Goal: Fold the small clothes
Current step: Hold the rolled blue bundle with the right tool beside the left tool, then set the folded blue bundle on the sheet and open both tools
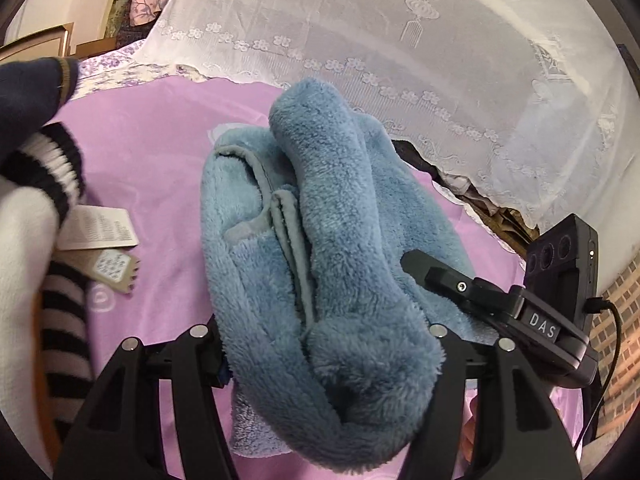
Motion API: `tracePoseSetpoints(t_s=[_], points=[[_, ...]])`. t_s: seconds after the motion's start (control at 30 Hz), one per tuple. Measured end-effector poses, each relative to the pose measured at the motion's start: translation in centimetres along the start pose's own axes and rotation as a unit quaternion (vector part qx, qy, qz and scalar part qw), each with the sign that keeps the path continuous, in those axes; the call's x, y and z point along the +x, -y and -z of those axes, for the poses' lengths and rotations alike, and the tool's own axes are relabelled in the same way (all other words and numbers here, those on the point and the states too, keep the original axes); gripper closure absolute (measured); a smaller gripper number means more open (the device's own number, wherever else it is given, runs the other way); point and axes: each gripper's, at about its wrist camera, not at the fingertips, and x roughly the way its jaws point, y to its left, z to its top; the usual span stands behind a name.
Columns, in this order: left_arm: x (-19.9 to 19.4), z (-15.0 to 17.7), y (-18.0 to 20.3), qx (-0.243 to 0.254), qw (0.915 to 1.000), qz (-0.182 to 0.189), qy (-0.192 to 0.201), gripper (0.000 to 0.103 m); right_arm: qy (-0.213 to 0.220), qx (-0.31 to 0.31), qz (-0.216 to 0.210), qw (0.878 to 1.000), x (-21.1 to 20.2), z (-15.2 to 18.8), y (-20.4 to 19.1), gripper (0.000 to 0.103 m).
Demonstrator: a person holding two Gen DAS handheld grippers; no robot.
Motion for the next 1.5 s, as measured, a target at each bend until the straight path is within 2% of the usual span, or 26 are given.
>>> tracePoseSetpoints(t_s=[0.13,0.27,0.43,0.5,0.57,0.6,0.63,0.67,0.7,0.73,0.77,1.03,1.17,1.5], points=[[1.8,-1.4,1.4,0.017,0.9998,0.004,0.000,0.045,0.018,-0.004,0.014,1.000,-0.6,-1.8,1.3,0.046],[5.1,-2.8,1.3,0.002,0.9998,0.010,-0.017,0.045,0.027,0.012,0.042,0.999,0.5,-3.7,3.4,0.046],[7.5,-4.9,0.6,0.014,0.9986,-0.050,0.008,0.046,0.029,0.013,0.051,0.998,4.6,-5.7,4.5,0.046],[8.4,-5.6,0.2,0.019,0.9980,-0.059,0.009,0.046,0.026,-0.004,0.061,0.998,6.0,-6.4,4.6,0.046],[10.6,-5.5,-0.8,0.018,0.9980,-0.060,-0.010,0.044,0.006,-0.006,0.078,0.997,7.2,-6.6,6.1,0.042],[12.4,-4.8,-1.9,0.002,0.9980,-0.054,-0.033,0.036,-0.015,0.008,0.085,0.996,8.2,-6.4,7.8,0.035],[13.2,-4.3,-2.8,-0.016,0.9978,-0.046,-0.044,0.020,-0.027,0.027,0.073,0.997,8.7,-6.1,9.2,0.029],[13.8,-3.7,-4.2,-0.052,0.9965,-0.035,-0.055,0.013,-0.031,0.046,0.049,0.997,8.8,-5.8,10.3,0.028],[13.8,-3.7,-4.8,-0.067,0.9958,-0.022,-0.059,0.011,-0.031,0.053,0.036,0.997,8.7,-5.8,10.7,0.028],[13.6,-3.8,-5.2,-0.078,0.9949,-0.009,-0.064,0.011,-0.033,0.046,0.043,0.997,8.6,-5.9,10.3,0.028],[13.3,-3.7,-5.2,-0.077,0.9951,-0.012,-0.061,0.011,-0.031,0.038,0.051,0.997,8.5,-5.9,9.8,0.027],[9.4,-2.6,-2.8,-0.023,0.9967,-0.077,-0.004,0.011,-0.003,0.010,0.065,0.998,5.6,-4.8,8.2,0.026],[8.3,-2.4,-1.6,-0.001,0.9945,-0.104,0.012,0.012,0.000,0.029,0.055,0.998,4.8,-4.1,8.7,0.026],[5.5,-0.5,0.3,0.035,0.9847,-0.165,0.046,0.012,0.028,-0.014,0.088,0.996,1.7,-1.9,6.9,0.026]])
